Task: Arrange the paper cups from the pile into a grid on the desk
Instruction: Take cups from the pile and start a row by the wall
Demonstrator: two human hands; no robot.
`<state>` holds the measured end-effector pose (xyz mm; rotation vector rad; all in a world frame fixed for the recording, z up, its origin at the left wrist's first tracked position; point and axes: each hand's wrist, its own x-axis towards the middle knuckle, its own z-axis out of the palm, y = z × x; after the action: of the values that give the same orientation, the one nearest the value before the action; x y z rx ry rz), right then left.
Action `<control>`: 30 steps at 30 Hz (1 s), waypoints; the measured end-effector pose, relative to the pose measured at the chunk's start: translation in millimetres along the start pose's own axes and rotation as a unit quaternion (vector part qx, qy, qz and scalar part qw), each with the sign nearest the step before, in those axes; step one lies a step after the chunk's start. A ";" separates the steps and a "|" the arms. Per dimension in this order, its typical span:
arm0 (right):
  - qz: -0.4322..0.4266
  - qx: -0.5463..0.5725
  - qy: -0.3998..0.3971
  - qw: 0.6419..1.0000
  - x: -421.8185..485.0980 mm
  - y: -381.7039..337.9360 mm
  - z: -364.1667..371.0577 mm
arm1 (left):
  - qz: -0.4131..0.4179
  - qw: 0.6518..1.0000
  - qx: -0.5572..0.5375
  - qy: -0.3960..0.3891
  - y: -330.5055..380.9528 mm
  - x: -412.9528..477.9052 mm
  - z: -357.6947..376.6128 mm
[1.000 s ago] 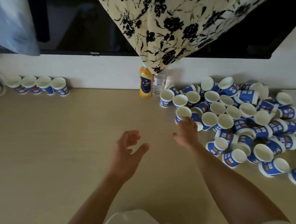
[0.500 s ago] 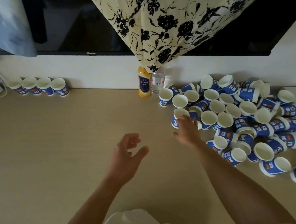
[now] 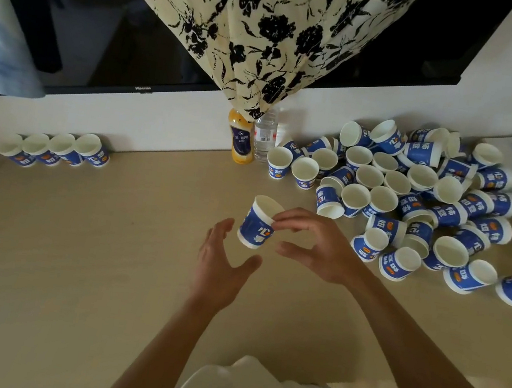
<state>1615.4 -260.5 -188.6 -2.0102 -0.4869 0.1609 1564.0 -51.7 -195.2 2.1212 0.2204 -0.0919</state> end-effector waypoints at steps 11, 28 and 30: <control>-0.011 0.127 0.004 0.992 14.0 -19.8 -18.8 | 0.033 0.996 -0.071 0.051 20.4 4.6 -0.8; 0.172 -0.523 -0.001 0.835 161.9 160.5 -25.1 | -0.059 0.990 -0.064 0.111 -18.3 -30.4 -21.6; 0.134 -0.552 -0.019 0.823 165.5 168.5 -26.5 | -0.064 0.989 -0.061 0.120 -22.3 -33.0 -25.3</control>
<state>1819.7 -282.8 -308.0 -3.2331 -0.3296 0.0896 1526.8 -22.8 -195.2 1.9930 0.4937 0.1004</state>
